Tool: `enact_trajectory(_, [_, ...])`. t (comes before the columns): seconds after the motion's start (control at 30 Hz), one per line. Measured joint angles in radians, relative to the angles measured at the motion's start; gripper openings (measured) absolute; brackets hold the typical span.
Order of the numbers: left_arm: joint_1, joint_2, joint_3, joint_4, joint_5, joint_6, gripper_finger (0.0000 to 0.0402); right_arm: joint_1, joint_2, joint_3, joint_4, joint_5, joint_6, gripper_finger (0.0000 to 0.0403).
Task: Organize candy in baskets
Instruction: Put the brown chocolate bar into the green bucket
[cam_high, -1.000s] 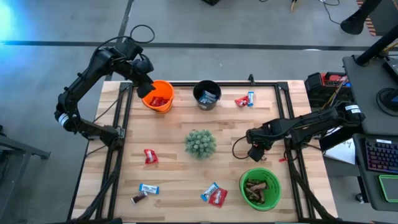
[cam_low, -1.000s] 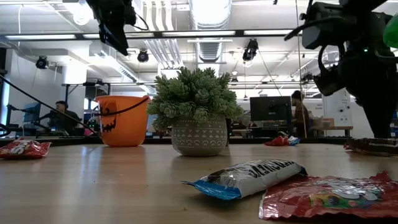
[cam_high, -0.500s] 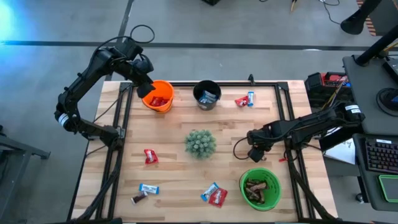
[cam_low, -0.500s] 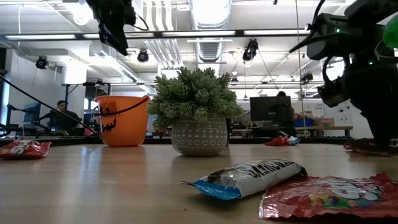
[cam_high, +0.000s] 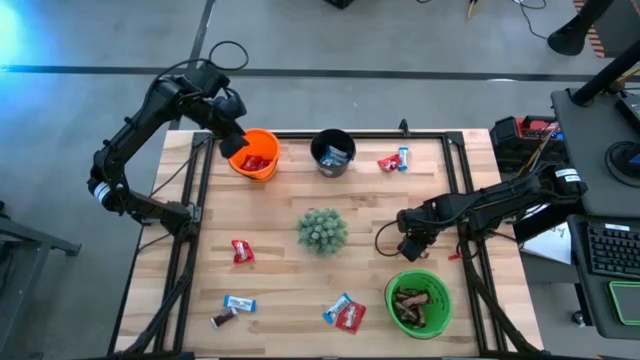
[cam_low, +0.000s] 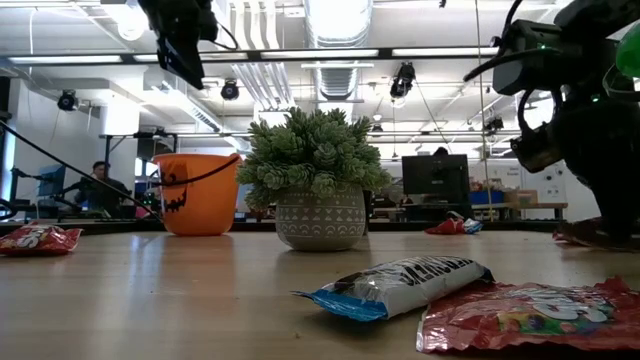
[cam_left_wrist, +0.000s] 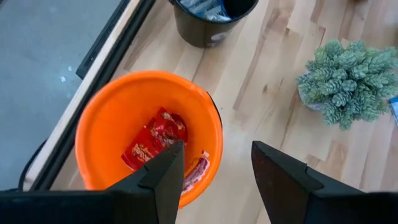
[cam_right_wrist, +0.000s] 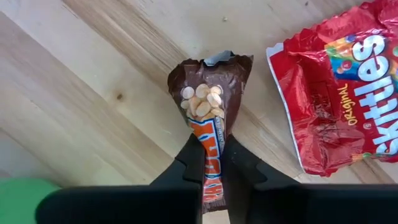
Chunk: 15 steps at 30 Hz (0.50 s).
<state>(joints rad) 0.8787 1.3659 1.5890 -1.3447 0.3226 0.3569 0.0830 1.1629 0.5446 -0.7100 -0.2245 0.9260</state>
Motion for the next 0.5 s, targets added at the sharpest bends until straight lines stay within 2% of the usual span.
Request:
enact_trajectory(0.27, [0.0,0.0,0.0,-0.026,-0.001,0.0,0.0168,0.0,-0.009,0.035,0.003,-0.014,0.013,0.0014])
enact_trajectory(0.5, [0.0,0.0,0.0,-0.027,-0.002,0.0,0.0168,0.0,-0.016,0.18,-0.101,-0.018,0.002,0.0013])
